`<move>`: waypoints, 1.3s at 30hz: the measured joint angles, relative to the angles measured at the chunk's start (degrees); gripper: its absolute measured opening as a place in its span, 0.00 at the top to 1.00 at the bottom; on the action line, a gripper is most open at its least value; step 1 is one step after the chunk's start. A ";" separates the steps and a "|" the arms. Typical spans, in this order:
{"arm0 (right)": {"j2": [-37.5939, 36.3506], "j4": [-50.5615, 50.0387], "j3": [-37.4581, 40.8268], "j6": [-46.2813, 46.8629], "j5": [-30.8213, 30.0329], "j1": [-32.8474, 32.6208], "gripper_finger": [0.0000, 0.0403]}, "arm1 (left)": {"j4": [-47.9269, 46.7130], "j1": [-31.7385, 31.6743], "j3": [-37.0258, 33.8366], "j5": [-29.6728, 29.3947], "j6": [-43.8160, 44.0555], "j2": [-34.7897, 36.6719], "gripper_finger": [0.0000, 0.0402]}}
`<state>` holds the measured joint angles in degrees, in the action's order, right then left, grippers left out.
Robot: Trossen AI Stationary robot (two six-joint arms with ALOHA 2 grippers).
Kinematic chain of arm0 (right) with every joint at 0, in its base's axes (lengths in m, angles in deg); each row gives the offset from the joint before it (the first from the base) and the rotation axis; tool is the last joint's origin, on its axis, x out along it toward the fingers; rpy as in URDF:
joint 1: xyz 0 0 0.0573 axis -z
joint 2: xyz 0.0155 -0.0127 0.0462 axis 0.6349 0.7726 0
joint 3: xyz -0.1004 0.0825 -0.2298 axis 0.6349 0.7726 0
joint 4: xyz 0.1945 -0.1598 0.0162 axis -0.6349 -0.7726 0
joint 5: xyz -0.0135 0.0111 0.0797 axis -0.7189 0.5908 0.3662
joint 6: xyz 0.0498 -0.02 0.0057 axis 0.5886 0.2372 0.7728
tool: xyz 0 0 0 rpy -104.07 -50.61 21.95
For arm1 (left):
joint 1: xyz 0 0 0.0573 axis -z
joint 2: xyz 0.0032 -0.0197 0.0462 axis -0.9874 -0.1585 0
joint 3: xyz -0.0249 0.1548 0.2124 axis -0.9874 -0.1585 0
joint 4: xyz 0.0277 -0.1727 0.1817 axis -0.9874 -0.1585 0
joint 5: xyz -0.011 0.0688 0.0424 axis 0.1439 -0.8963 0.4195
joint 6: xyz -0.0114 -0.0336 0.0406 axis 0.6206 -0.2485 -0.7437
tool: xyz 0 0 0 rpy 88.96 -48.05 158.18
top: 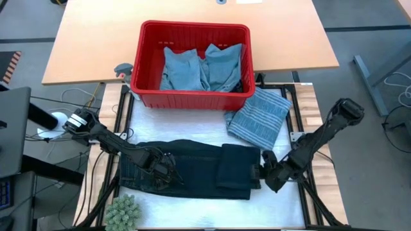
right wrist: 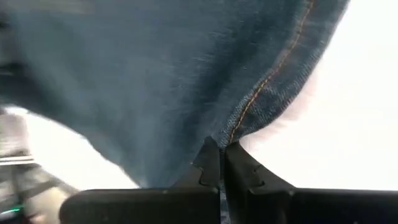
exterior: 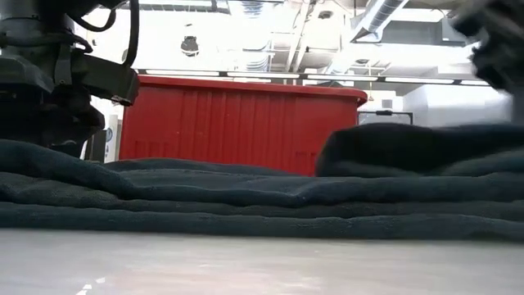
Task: Fold Laundry from Bin
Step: Fold the black pants
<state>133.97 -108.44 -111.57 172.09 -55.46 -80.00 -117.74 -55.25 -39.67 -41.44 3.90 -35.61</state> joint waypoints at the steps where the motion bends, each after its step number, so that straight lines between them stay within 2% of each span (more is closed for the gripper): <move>1: -0.62 0.04 -1.12 -1.44 -1.40 0.67 0.94 | 0.45 0.00 0.00 -0.13 0.00 -0.02 0.32; 6: -0.94 0.80 -7.34 -12.69 -4.53 5.50 0.94 | 2.94 -0.56 0.00 -0.43 -0.75 -0.04 0.32; 10: -0.95 7.73 -10.84 -25.12 -6.72 10.36 0.94 | 4.53 -1.78 0.00 -0.20 -1.20 -0.07 0.32; 16: -0.96 16.63 -14.74 -39.39 -6.96 15.84 0.94 | 7.48 -3.67 -0.04 0.00 -3.69 -0.09 0.32; 22: -0.98 22.24 -19.16 -49.97 -6.38 18.35 0.94 | 10.26 -6.02 -0.04 1.21 -5.24 -0.11 0.32; 30: -0.98 27.32 -20.71 -55.35 -5.26 19.48 0.94 | 13.24 -8.07 -0.04 1.31 -5.88 -0.11 0.32; 35: 1.04 28.75 -20.68 -55.34 -0.97 18.78 0.94 | 13.50 -8.76 -0.04 1.53 -6.01 -0.11 0.32; 39: 5.85 33.65 -20.68 -55.31 2.88 18.51 0.94 | 13.78 -8.83 -0.04 1.51 -6.16 -0.09 0.32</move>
<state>139.82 -74.79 -132.25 116.78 -52.57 -61.49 -103.95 -64.08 -39.71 -39.93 -2.26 -35.70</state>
